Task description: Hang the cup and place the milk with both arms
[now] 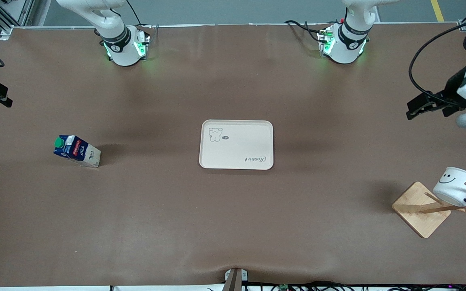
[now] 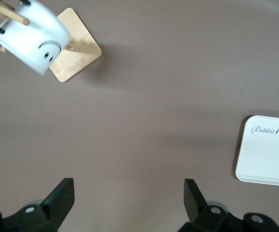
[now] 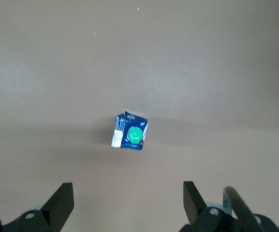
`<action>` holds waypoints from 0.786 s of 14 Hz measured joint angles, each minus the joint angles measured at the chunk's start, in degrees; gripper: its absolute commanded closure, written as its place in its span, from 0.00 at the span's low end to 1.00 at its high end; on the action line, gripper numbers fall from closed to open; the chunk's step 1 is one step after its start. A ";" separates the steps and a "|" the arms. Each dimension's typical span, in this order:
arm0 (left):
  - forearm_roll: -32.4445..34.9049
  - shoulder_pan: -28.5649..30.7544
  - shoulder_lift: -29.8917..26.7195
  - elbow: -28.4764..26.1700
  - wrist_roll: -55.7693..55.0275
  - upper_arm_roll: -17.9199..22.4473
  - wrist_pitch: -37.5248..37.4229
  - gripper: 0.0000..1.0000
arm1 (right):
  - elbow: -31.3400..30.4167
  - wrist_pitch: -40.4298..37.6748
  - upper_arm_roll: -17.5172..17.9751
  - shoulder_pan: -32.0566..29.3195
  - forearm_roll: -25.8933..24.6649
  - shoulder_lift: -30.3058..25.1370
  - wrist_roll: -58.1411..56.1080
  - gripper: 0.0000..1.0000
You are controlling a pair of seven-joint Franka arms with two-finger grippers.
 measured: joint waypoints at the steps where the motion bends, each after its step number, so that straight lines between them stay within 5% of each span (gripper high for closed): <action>1: -0.01 -1.51 -0.69 -0.69 0.00 1.51 0.00 0.00 | 0.94 0.00 0.28 0.31 -0.37 0.15 0.02 0.00; 7: -0.09 -3.12 -1.61 -1.16 0.08 3.53 0.00 0.00 | 3.25 -1.90 0.48 0.55 -1.00 1.47 1.23 0.00; 11: -0.06 -3.13 -1.61 -0.58 0.08 3.62 0.00 0.00 | 3.31 -3.54 0.53 1.14 -1.00 1.52 12.15 0.00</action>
